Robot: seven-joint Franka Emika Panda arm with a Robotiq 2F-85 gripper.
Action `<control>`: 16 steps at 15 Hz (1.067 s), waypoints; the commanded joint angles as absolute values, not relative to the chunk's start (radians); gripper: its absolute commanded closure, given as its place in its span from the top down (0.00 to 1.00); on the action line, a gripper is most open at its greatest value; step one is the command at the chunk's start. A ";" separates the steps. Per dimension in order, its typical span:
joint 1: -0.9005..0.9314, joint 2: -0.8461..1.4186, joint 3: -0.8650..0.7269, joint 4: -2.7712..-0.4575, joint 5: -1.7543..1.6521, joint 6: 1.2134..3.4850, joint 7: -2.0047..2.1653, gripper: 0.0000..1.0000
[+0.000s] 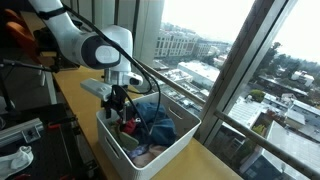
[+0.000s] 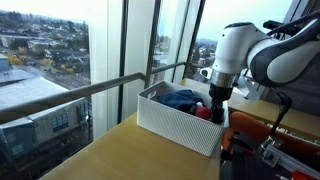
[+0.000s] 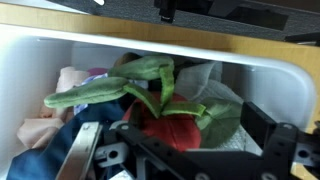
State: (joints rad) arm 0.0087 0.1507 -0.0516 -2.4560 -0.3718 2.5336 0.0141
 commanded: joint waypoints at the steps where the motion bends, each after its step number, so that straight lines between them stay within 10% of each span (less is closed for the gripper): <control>1: 0.007 0.199 -0.050 -2.453 -0.366 2.593 0.015 1.00; 2: 0.005 0.206 -0.052 -2.448 -0.363 2.605 0.014 0.75; 10: 0.005 0.216 -0.065 -2.454 -0.370 2.659 0.013 0.20; 13: 0.006 0.205 -0.068 -2.453 -0.369 2.648 0.010 0.02; 16: 0.009 0.150 -0.068 -2.449 -0.371 2.613 0.009 0.04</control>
State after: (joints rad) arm 0.0047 0.1998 -0.0610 -2.4532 -0.3664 2.6314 0.0129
